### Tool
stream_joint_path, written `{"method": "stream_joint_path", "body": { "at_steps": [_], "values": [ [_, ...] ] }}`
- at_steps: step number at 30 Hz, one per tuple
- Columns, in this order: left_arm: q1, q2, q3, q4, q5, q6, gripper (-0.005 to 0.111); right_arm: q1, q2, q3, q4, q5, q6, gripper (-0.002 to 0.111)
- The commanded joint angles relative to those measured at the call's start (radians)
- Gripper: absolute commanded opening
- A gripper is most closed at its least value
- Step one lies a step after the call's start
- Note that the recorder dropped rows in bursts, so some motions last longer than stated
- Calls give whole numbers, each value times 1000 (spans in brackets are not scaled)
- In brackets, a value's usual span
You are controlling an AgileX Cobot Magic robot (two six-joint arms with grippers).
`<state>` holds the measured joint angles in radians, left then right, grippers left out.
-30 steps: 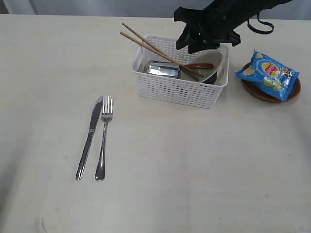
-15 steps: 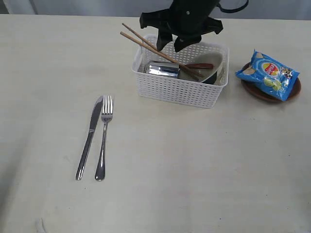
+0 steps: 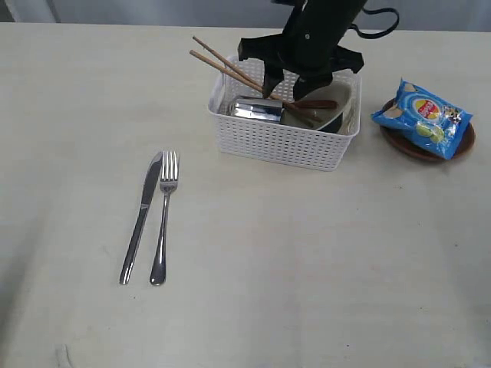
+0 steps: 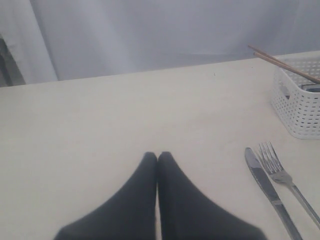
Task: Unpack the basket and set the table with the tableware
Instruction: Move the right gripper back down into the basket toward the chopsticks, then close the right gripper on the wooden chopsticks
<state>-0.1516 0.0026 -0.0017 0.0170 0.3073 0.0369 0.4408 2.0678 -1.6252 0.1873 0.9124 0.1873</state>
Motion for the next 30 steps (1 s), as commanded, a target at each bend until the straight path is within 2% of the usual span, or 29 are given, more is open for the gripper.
{"method": "stream_joint_path", "body": {
  "at_steps": [1, 30],
  "values": [
    [1, -3, 2, -2, -8, -3, 0, -2, 30, -7, 13, -12, -1, 49],
    [1, -3, 2, 6, -8, -3, 0, -2, 92, -7, 102, -77, 14, 48]
  ]
}}
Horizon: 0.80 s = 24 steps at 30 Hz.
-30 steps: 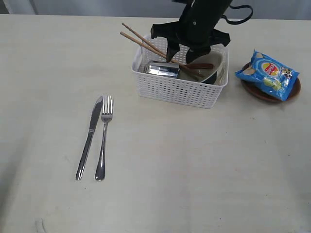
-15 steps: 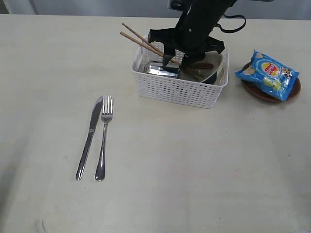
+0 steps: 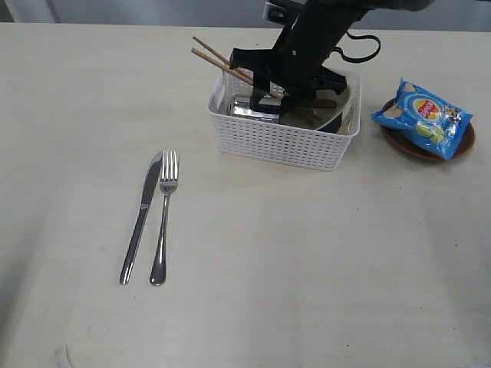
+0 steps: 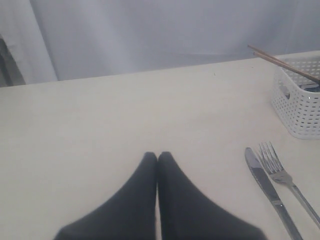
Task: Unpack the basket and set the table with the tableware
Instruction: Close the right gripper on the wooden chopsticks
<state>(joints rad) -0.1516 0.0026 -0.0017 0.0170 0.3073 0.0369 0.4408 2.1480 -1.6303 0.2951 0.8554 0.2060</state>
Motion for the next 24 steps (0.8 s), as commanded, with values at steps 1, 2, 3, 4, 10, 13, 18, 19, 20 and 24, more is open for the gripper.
{"method": "stream_joint_path", "body": {
  "at_steps": [1, 2, 3, 4, 10, 13, 18, 19, 20, 24],
  "values": [
    [1, -3, 2, 6, -8, -3, 0, -2, 12, -2, -6, -25, -5, 45],
    [1, -3, 2, 6, -8, -3, 0, -2, 12, -2, -6, -28, -5, 40],
    [1, -3, 2, 6, -8, -3, 0, -2, 12, -2, -6, -30, -10, 34],
    [1, -3, 2, 6, -8, -3, 0, -2, 12, -2, -6, -32, -20, 26],
    [1, -3, 2, 6, -8, -3, 0, 0, 12, -2, -6, -32, -64, 0],
    [1, -3, 2, 6, -8, -3, 0, 0, 10, -2, -8, -26, -87, -1],
    [1, -3, 2, 6, -8, -3, 0, 0, 6, -2, -8, -14, -94, -1],
    [1, -3, 2, 6, -8, -3, 0, 0, 6, -2, -8, -9, -94, -1],
    [1, -3, 2, 6, -8, -3, 0, 0, 6, -2, -8, -5, -94, -1],
    [1, -3, 2, 6, -8, -3, 0, -8, 6, -2, -2, 21, -92, 0]
  ]
}}
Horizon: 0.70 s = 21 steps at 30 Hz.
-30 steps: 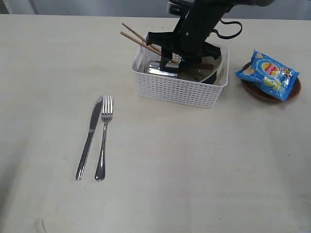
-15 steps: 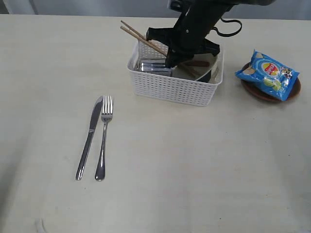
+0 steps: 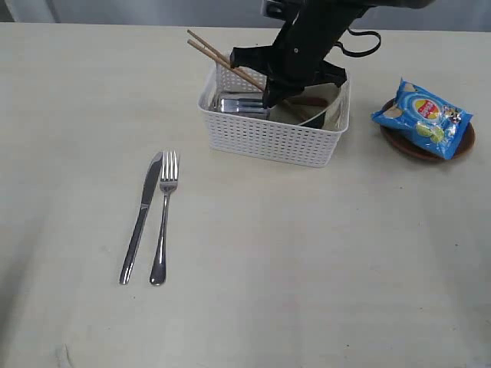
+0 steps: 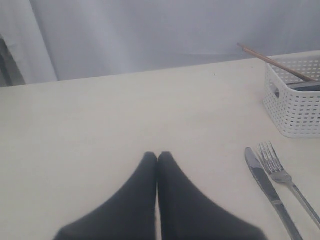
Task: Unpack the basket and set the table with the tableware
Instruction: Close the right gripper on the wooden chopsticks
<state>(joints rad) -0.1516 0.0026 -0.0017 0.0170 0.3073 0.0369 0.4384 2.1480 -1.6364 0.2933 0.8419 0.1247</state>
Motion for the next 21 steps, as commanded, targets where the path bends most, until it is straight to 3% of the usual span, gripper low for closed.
{"method": "stream_joint_path", "body": {
  "at_steps": [1, 11, 16, 18, 21],
  "values": [
    [1, -3, 2, 6, -8, -3, 0, -6, 6, 4, 0, 38, -10, 0],
    [1, -3, 2, 6, -8, -3, 0, -6, -73, 4, -66, -15, -57, 0],
    [1, -3, 2, 6, -8, -3, 0, -6, -98, 4, -76, -33, -175, 0],
    [1, -3, 2, 6, -8, -3, 0, -6, -98, 4, -76, -44, -226, 6],
    [1, -3, 2, 6, -8, -3, 0, -6, -98, 4, -76, -71, -256, 28]
  ]
}}
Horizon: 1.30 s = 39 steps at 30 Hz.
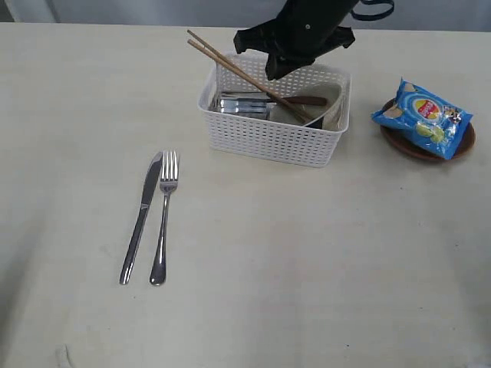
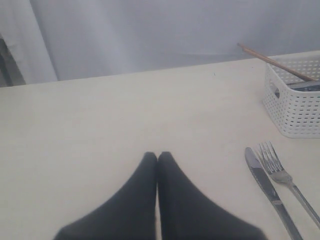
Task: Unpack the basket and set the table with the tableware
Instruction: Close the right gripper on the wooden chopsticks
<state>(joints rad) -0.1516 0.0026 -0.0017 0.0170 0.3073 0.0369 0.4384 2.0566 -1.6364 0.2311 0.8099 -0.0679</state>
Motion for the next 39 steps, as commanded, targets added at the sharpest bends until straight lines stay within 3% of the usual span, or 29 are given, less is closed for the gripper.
{"method": "stream_joint_path", "body": {
  "at_steps": [1, 3, 5, 14, 32, 33, 37, 39],
  "values": [
    [1, -3, 2, 6, -8, -3, 0, -6, -7, 4, -13, -53, -75, 36],
    [1, -3, 2, 6, -8, -3, 0, -6, -5, 4, -13, -80, -79, 50],
    [1, -3, 2, 6, -8, -3, 0, -4, -3, 4, -13, -107, -96, 55],
    [1, -3, 2, 6, -8, -3, 0, 36, 52, -6, -16, -187, -350, 54],
    [1, -3, 2, 6, -8, -3, 0, 44, 183, -63, -16, -285, -348, 54],
    [1, -3, 2, 6, -8, -3, 0, 44, 185, -63, -14, -293, -348, 53],
    [1, -3, 2, 6, -8, -3, 0, 53, 196, -63, -14, -308, -348, 17],
    [1, -3, 2, 6, -8, -3, 0, 55, 196, -63, -14, -311, -348, 6]
  ]
}}
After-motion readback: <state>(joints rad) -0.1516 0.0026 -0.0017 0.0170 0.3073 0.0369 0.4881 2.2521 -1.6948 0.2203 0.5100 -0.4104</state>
